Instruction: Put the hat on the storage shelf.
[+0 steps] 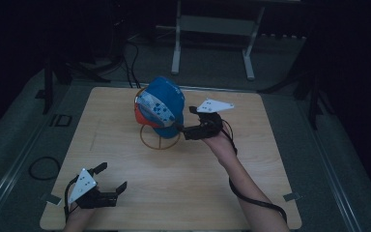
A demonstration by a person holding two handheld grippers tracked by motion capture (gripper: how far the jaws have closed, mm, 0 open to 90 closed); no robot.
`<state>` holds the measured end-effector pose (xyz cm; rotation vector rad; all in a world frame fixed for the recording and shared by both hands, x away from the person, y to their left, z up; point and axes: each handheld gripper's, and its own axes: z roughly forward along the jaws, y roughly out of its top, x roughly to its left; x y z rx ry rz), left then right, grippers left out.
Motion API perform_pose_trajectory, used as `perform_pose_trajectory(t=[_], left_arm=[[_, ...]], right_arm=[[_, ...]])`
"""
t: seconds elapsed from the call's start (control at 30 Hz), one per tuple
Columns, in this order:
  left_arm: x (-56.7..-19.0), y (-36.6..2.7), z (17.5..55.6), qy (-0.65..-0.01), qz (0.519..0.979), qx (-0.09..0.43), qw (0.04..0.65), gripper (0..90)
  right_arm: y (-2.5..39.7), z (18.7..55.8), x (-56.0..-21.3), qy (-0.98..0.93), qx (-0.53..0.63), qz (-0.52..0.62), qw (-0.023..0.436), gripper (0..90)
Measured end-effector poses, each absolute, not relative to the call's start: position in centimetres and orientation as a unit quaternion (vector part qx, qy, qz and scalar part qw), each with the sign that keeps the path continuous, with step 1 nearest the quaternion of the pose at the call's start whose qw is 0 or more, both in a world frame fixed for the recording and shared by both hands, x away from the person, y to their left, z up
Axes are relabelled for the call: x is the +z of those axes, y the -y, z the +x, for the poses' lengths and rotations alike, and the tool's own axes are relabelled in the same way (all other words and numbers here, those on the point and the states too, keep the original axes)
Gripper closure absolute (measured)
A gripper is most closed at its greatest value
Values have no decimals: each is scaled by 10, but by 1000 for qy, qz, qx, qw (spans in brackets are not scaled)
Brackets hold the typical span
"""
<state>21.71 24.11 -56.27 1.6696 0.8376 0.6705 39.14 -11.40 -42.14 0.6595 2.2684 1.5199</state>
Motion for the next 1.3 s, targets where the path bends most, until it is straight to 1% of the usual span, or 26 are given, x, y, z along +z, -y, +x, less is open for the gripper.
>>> perform_pose_trajectory(t=[0.57,1.13,1.3], left_arm=[[-564,-241,218,-354,707,277,546,23],[-566,-240,219,-356,712,271,541,23],[-567,-240,220,-355,715,269,539,23]], right_arm=[[131,371,-454,-801,531,232,150,140],[143,353,-502,-817,515,227,125,145],[148,348,-513,-812,521,232,124,145]])
